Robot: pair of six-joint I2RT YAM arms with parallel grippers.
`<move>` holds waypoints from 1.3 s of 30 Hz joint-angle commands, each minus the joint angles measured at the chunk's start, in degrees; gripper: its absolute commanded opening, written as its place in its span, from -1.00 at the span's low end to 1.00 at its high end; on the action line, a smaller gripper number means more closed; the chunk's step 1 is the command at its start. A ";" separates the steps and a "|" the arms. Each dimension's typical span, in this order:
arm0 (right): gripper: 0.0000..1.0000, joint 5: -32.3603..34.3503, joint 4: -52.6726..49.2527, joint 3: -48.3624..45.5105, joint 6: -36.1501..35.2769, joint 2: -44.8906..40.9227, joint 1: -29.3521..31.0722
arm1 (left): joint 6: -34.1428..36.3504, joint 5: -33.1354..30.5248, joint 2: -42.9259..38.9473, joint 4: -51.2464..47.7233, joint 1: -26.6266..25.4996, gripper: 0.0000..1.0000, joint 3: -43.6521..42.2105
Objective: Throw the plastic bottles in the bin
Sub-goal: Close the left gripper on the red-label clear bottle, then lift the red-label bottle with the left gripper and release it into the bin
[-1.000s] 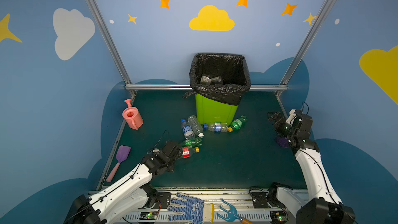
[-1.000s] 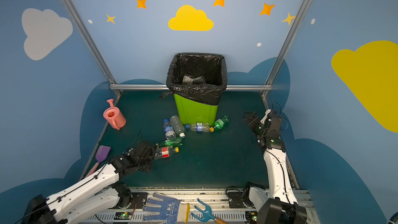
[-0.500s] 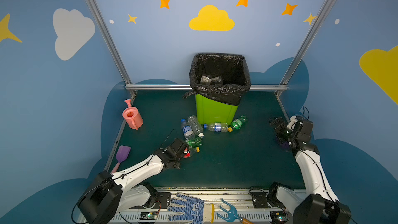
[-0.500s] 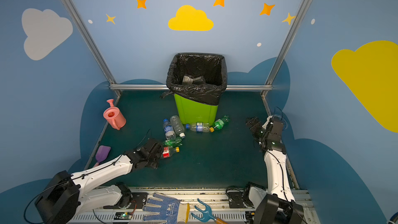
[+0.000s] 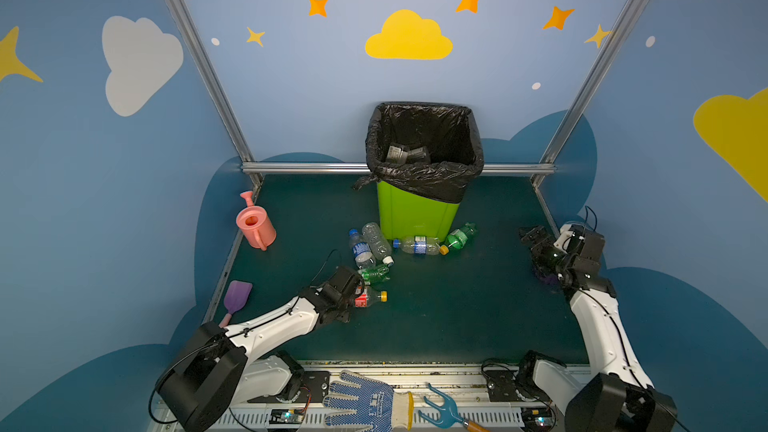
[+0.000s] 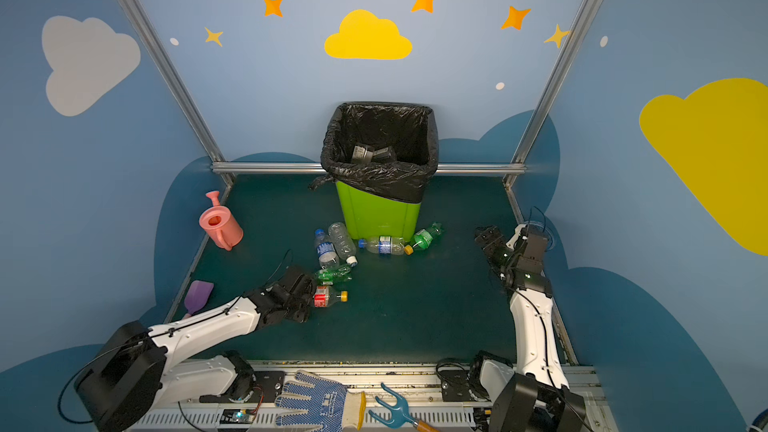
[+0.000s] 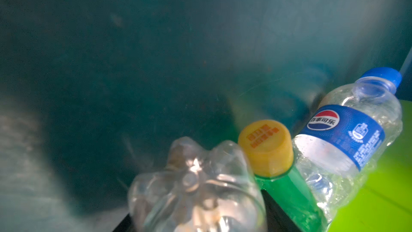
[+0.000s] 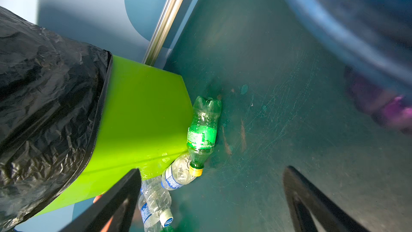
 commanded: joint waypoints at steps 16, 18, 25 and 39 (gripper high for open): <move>0.95 -1.46 -0.92 0.41 0.31 2.04 -0.47 | 11.00 -9.24 -15.18 -10.20 0.58 0.08 5.74; 0.95 -1.81 -0.88 0.94 0.23 2.88 -0.53 | 16.13 -12.18 -18.73 -12.88 1.83 0.05 9.78; 0.95 -2.19 -0.74 3.13 0.11 4.10 -1.14 | 42.99 -17.04 -20.96 -8.35 13.69 0.06 30.40; 0.95 -2.76 -1.58 0.24 1.02 -0.91 -4.05 | 61.01 9.62 18.62 11.56 19.37 0.16 75.81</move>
